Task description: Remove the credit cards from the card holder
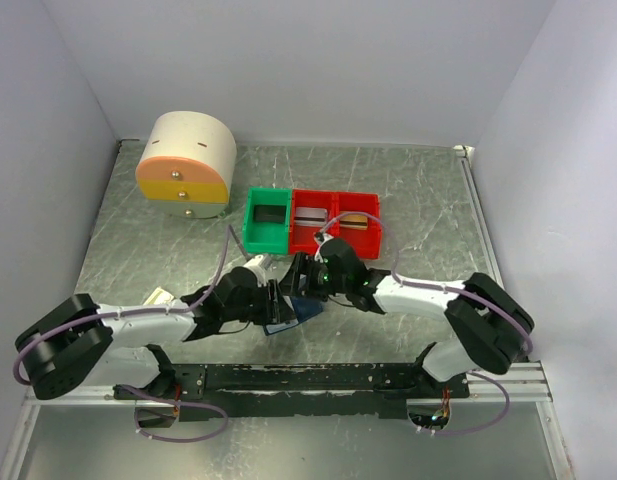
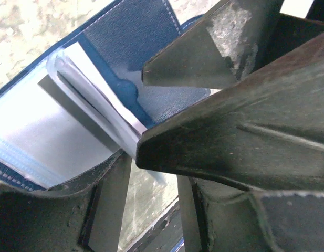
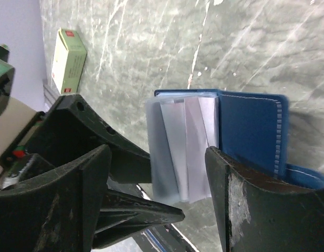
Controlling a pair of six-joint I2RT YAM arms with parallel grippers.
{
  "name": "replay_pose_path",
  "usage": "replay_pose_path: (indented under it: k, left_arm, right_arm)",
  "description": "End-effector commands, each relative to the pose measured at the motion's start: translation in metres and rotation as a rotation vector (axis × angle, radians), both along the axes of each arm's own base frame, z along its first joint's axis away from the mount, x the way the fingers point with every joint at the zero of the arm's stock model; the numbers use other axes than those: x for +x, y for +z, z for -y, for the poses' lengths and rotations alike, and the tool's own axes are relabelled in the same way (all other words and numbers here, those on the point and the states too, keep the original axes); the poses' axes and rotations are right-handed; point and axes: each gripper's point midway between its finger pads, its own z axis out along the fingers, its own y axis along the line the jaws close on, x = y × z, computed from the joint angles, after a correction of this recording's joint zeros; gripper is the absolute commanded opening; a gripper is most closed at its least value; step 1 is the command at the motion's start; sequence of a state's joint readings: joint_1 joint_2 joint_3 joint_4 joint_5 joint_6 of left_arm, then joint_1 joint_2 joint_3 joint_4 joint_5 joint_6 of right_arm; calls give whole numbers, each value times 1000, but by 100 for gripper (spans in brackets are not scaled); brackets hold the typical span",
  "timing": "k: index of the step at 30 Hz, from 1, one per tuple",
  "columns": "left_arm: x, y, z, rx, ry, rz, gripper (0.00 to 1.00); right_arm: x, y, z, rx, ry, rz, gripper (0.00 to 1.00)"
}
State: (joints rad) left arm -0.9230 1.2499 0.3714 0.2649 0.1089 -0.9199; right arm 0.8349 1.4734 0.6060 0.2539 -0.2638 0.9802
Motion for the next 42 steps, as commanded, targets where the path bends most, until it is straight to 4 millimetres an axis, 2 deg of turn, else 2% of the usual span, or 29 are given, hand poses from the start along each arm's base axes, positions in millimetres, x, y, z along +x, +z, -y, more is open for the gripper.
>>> replay_pose_path:
  k: [1, 5, 8, 12, 15, 18, 23, 29, 34, 37, 39, 42]
  left_arm:
    - [16, 36, 29, -117, -36, 93, 51]
    - [21, 40, 36, -123, -46, 104, 53]
    - [23, 35, 42, -94, -69, 96, 53]
    - [22, 21, 44, -69, -76, 58, 53]
    - [19, 14, 43, -67, -77, 38, 53]
    - [16, 16, 42, -75, -86, 43, 54]
    - [17, 5, 30, 13, -63, 30, 52]
    - [10, -6, 28, 31, -92, 3, 50]
    - [6, -11, 30, 29, -120, -6, 44]
    - [5, -13, 26, 76, -116, -7, 41]
    - [5, -6, 23, 84, -104, 21, 42]
    - [7, 6, 13, 77, -68, 58, 50]
  right_arm:
    - [7, 3, 21, -124, -66, 28, 74]
    - [14, 8, 49, -208, -158, 65, 74]
    - [16, 11, 69, -249, -205, 82, 73]
    - [15, 16, 79, -231, -210, 94, 64]
    - [11, 18, 75, -204, -171, 101, 55]
    - [8, 18, 66, -183, -115, 93, 46]
    - [6, 20, 51, -145, -39, 101, 30]
    - [7, 17, 33, -135, 65, 102, 16]
    - [9, -2, 33, -178, 79, 84, 14]
    - [8, -29, 44, -276, 68, 36, 15]
    - [5, -49, 56, -337, 54, 10, 15]
    - [-4, -73, 72, -397, 22, -31, 15]
